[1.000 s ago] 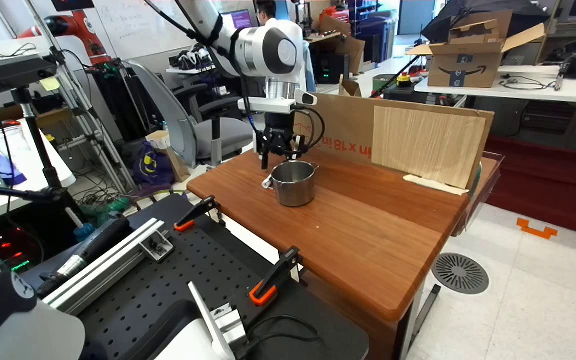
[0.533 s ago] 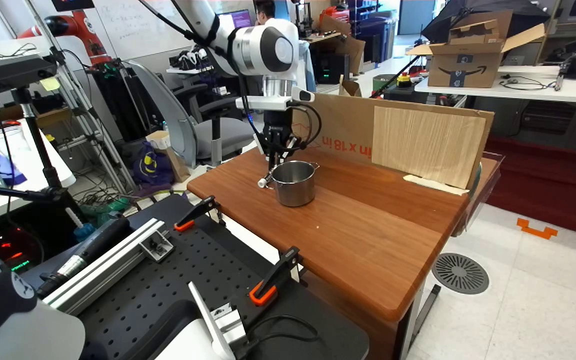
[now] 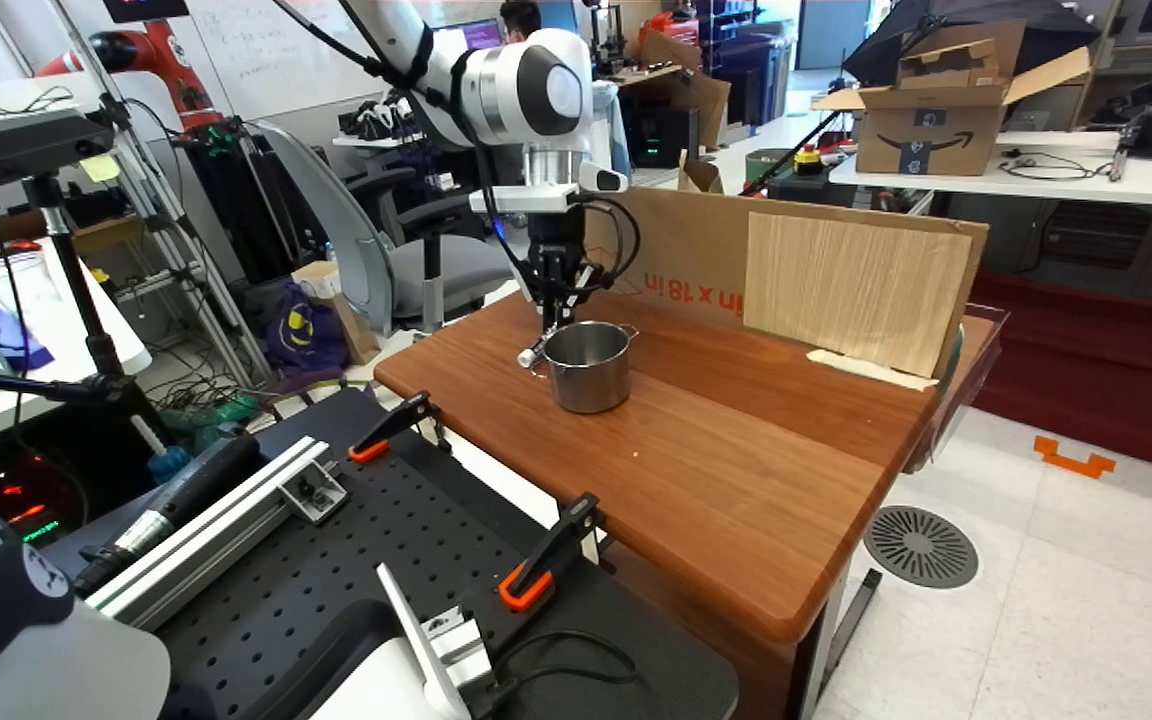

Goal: Put the marker in the pot

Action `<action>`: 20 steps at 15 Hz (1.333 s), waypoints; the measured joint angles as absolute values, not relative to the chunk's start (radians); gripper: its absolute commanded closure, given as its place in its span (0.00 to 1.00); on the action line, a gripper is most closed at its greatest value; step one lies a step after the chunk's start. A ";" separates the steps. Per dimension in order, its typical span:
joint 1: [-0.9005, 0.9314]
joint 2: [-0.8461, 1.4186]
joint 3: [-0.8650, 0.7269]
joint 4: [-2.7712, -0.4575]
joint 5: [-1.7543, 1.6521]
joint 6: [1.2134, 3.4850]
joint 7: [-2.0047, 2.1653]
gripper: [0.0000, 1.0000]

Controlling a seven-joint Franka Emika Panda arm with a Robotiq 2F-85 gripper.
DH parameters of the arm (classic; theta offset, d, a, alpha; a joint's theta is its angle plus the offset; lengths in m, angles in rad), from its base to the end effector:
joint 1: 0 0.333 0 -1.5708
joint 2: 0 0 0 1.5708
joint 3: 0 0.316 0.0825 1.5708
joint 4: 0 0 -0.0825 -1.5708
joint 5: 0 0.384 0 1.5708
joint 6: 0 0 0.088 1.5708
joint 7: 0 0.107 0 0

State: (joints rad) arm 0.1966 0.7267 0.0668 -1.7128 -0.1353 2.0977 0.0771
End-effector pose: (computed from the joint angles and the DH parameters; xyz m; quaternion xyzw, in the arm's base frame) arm 0.6107 0.1556 0.1450 0.9767 0.1303 -0.1611 0.0567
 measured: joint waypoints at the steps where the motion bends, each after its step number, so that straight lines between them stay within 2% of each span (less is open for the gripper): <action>1: 0.203 0.717 0.066 -1.719 -0.137 2.105 0.090 0.95; 8: 0.239 0.538 0.062 -1.884 -0.160 2.215 0.195 0.95; 20: 0.233 0.160 -0.005 -2.305 -0.335 2.593 0.529 0.95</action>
